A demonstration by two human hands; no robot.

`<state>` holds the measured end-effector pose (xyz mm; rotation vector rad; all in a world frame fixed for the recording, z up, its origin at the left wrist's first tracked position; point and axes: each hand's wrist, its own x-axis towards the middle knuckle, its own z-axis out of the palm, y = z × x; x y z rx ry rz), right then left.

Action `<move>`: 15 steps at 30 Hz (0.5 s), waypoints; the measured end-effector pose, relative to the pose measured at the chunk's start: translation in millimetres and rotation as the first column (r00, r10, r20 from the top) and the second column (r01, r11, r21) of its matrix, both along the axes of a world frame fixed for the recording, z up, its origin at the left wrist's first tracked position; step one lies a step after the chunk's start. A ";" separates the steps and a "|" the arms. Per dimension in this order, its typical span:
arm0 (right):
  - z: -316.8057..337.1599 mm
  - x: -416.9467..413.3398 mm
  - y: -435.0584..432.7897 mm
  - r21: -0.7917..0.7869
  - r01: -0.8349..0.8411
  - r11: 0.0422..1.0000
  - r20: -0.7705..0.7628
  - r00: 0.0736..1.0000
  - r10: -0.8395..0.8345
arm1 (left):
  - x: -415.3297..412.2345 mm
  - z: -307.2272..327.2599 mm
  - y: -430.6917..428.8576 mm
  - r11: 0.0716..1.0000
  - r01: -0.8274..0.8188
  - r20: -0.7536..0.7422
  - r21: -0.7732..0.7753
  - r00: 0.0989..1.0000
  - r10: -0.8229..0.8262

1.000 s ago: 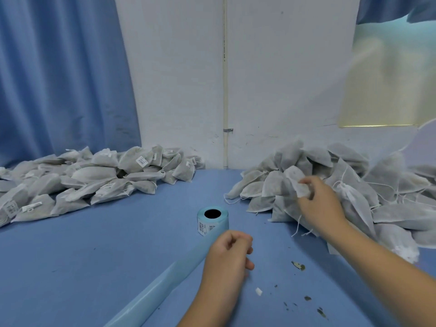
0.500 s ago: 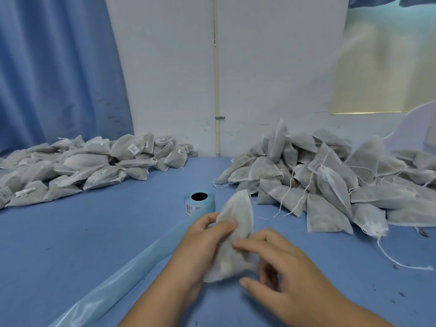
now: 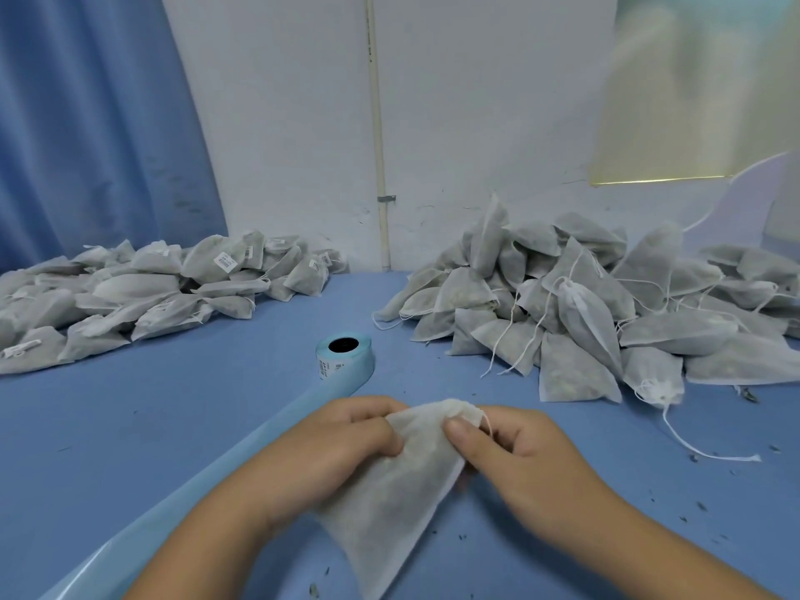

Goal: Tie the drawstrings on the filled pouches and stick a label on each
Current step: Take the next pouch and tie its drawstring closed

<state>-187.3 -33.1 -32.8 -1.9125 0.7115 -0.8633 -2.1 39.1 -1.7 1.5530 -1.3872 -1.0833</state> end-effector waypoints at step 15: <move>10.7 -5.5 -1.6 -0.061 0.032 0.998 0.127 0.992 -0.024 | -44.6 -30.7 -5.5 0.906 0.125 0.376 -0.404 0.926 0.041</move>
